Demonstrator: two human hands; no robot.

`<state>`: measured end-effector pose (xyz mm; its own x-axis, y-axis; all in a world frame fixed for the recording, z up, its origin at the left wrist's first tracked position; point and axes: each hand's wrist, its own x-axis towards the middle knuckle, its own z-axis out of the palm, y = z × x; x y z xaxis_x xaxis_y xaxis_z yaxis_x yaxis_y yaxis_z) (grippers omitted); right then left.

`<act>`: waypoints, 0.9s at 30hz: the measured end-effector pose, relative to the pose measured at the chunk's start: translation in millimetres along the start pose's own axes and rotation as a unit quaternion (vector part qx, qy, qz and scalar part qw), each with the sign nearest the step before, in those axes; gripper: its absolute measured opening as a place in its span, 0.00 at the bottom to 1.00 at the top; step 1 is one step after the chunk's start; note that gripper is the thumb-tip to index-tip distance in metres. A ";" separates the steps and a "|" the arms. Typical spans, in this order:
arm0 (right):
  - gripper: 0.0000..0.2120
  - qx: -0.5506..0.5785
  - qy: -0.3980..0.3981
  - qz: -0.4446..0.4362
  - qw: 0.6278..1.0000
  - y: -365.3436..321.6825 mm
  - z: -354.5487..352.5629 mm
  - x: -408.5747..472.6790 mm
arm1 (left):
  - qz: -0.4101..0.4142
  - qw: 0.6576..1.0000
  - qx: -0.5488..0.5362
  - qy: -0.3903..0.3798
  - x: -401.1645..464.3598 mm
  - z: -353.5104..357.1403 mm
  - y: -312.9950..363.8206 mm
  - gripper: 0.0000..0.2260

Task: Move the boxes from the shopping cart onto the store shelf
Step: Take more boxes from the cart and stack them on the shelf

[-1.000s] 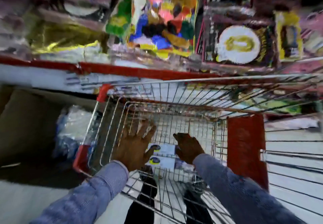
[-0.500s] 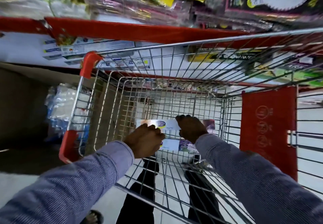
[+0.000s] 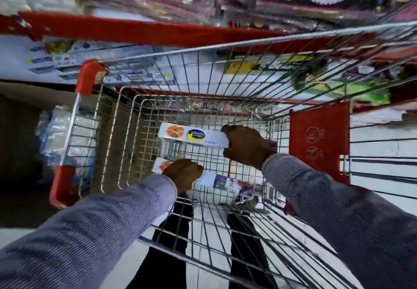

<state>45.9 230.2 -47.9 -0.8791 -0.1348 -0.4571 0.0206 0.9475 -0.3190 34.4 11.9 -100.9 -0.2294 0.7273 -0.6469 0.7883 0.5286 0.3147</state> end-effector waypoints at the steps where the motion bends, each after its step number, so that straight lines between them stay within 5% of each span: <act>1: 0.28 0.004 0.004 -0.005 1.000 -1.7 -11.7 -2.3 | -0.006 1.000 -0.004 0.004 -7.2 -8.9 1.4 0.21; 9: 0.19 -0.007 0.089 -0.078 0.993 -35.0 -172.3 -40.8 | -0.050 0.982 0.031 0.178 -122.0 -151.6 31.1 0.25; 19: 0.18 -0.056 0.189 -0.127 0.972 -101.7 -404.5 -120.5 | -0.137 0.906 0.054 0.398 -263.2 -351.7 94.8 0.28; 27: 0.14 -0.074 0.245 -0.140 0.956 -114.4 -500.5 -144.0 | -0.161 0.885 0.040 0.435 -296.5 -450.4 110.9 0.30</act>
<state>-68.2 286.3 469.9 -0.9585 -0.2719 0.0857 -0.2846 0.9295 -0.2346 -67.2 52.1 438.6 -0.7745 0.6250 0.0973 0.6324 0.7620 0.1391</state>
